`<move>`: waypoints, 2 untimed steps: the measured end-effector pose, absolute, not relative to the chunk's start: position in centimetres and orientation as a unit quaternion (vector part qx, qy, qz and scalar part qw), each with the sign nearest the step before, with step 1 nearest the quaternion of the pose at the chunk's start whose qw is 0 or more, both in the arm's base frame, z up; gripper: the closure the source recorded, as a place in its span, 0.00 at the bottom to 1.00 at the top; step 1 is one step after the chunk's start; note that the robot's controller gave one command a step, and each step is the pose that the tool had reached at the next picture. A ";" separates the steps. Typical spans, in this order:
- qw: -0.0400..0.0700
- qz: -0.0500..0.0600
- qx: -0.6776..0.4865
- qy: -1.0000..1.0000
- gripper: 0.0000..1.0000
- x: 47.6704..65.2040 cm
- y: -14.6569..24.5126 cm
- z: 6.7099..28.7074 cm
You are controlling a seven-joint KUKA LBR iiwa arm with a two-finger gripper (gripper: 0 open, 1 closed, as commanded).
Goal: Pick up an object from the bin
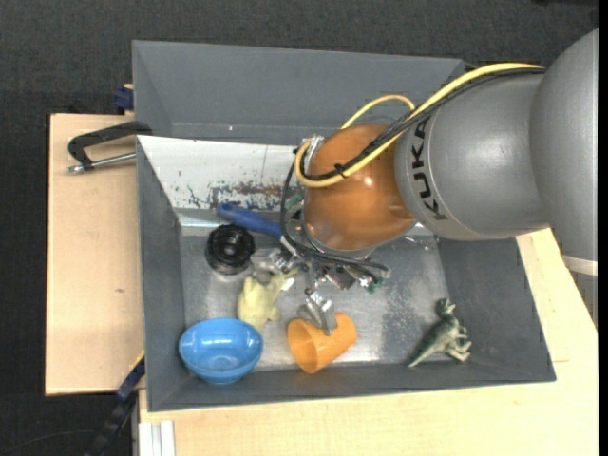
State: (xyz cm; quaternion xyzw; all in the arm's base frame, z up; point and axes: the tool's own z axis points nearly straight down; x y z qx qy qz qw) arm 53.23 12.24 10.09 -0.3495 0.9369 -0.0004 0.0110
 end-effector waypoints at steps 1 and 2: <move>0.017 -0.003 -0.392 0.920 0.00 55.5 13.0 7.8; 0.005 0.000 -0.391 0.920 1.00 54.9 12.9 7.2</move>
Offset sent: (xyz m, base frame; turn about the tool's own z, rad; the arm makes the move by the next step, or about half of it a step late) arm 0.0137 0.0060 -0.0309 -0.0920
